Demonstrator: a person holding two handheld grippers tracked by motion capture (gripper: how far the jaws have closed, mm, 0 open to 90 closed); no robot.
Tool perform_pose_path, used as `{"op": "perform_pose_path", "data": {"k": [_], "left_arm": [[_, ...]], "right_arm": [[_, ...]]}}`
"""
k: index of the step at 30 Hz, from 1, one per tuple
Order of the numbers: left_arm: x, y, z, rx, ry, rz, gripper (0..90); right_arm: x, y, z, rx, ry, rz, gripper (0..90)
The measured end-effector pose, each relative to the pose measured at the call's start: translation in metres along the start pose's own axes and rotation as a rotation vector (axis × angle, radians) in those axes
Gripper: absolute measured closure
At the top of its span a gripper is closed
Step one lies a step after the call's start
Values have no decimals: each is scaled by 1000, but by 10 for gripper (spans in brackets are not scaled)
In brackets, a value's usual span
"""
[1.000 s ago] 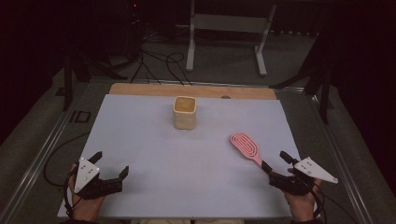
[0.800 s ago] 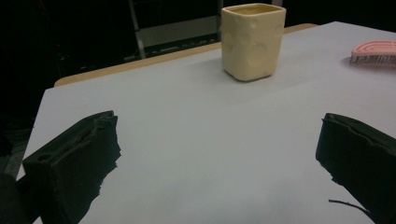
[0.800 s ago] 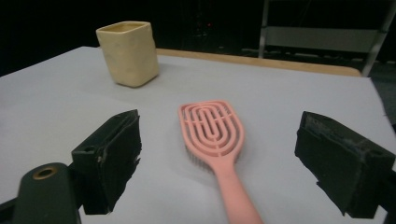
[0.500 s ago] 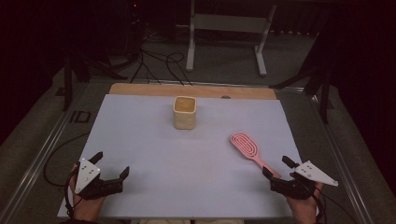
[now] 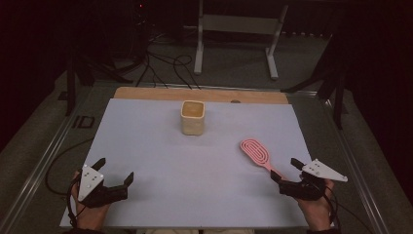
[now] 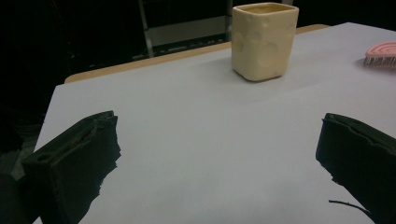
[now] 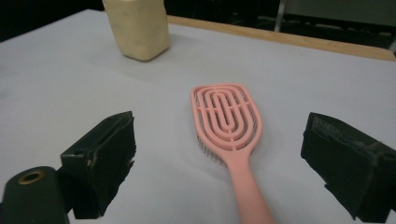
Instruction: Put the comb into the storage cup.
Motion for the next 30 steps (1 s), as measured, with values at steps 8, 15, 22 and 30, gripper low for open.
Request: {"op": "perform_pose_path", "data": {"k": [8,15,22,30], "left_arm": [[-2,-2,2,-1,-8,-12,0],[-3,-3,1,-1,-8,-16,0],[-3,-4,2,-4,-9,-17,0],[-4,-4,3,-6,-10,-20,0]], "right_arm": [[12,-14,5,-6,56,-93,100],[13,-27,10,-8,92,-169,100],[10,-39,15,2,97,-247,100],[5,-50,20,8,111,-304,100]]}}
Point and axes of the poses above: each handheld gripper's, and its own axes: y roughly backward along the jaws, x roughly out of its top, z roughly to its right, the point moved 7 cm from there along -y, roughly forward along the jaws, and after that the axes turned 12 degrees about z, right-handed, at the moved point
